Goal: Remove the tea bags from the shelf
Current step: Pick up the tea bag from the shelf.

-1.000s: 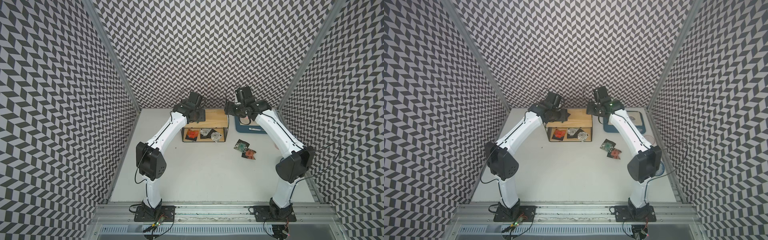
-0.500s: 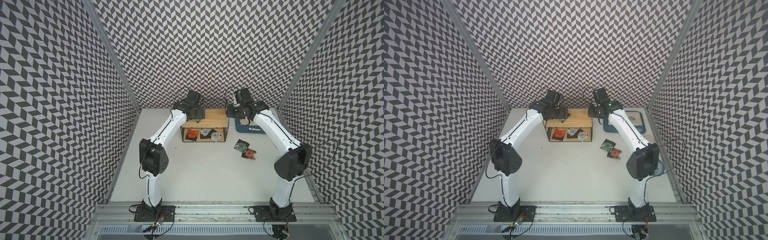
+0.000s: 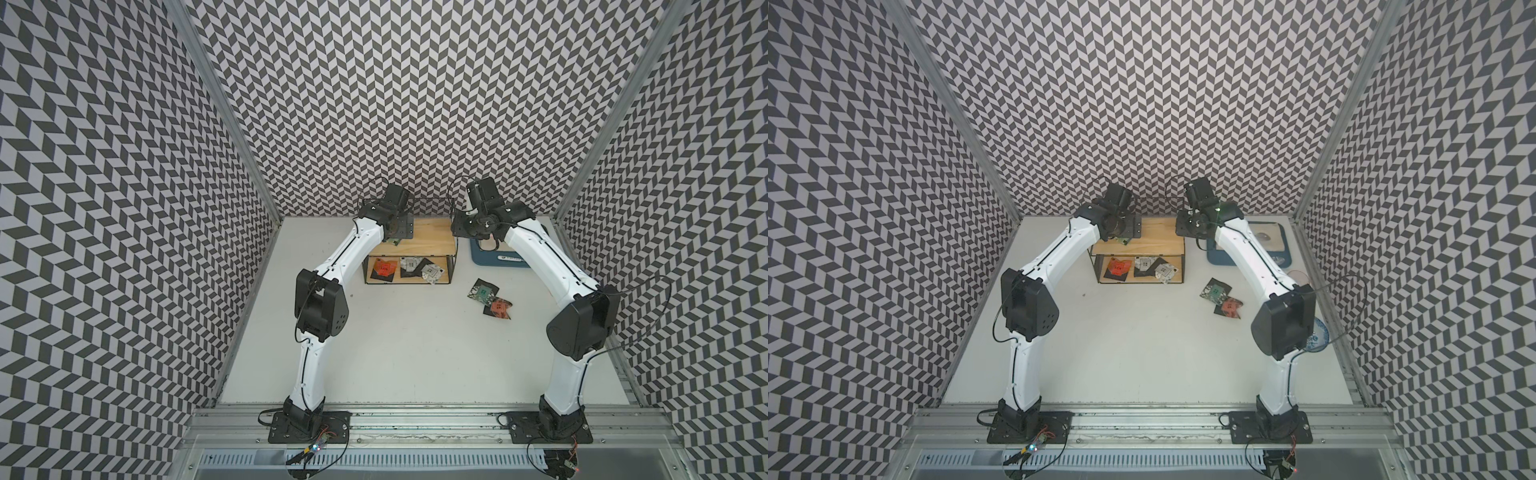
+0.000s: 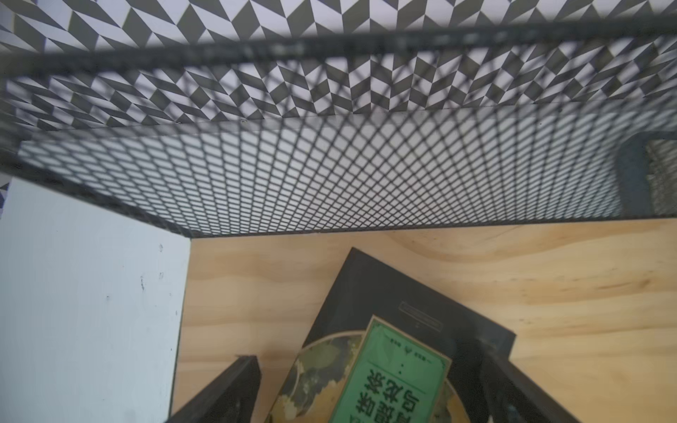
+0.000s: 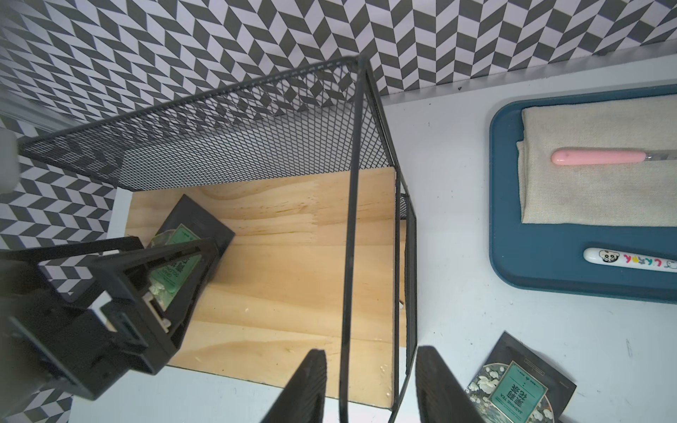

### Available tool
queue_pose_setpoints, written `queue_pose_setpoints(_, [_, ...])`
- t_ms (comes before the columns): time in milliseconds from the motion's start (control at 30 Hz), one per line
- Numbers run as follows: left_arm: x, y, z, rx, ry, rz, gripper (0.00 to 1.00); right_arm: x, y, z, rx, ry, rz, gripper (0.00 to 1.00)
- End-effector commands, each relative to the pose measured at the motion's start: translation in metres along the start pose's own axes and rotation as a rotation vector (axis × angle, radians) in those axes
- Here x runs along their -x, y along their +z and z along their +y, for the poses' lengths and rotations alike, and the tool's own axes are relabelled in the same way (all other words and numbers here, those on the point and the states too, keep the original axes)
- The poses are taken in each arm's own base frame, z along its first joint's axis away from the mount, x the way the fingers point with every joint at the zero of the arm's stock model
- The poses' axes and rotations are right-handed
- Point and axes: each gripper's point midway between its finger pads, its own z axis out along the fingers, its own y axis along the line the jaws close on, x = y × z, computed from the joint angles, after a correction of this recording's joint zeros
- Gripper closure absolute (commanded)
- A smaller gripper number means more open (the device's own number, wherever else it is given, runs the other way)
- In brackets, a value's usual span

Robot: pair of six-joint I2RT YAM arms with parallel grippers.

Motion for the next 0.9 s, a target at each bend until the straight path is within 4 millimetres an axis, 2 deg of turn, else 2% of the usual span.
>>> queue_pose_setpoints(0, [-0.004,0.001,0.002,0.039,0.041,0.012,0.0,0.003,0.003,0.001,0.002,-0.002,-0.004,0.56])
queue_pose_setpoints(233, [-0.025,0.001,-0.006,0.102,0.119,0.036,0.05,0.007,0.003,0.001,-0.007,0.002,-0.017,0.56])
queue_pose_setpoints(367, [-0.033,0.004,-0.007,0.091,0.098,0.053,0.07,0.009,0.003,-0.001,-0.02,0.004,-0.022,0.57])
queue_pose_setpoints(600, [-0.038,0.006,-0.012,0.037,0.083,0.08,0.12,0.01,0.002,-0.002,-0.025,0.004,-0.026,0.57])
queue_pose_setpoints(867, [-0.065,0.015,-0.014,0.013,0.081,0.171,0.15,0.014,0.003,-0.003,-0.035,0.008,-0.035,0.57])
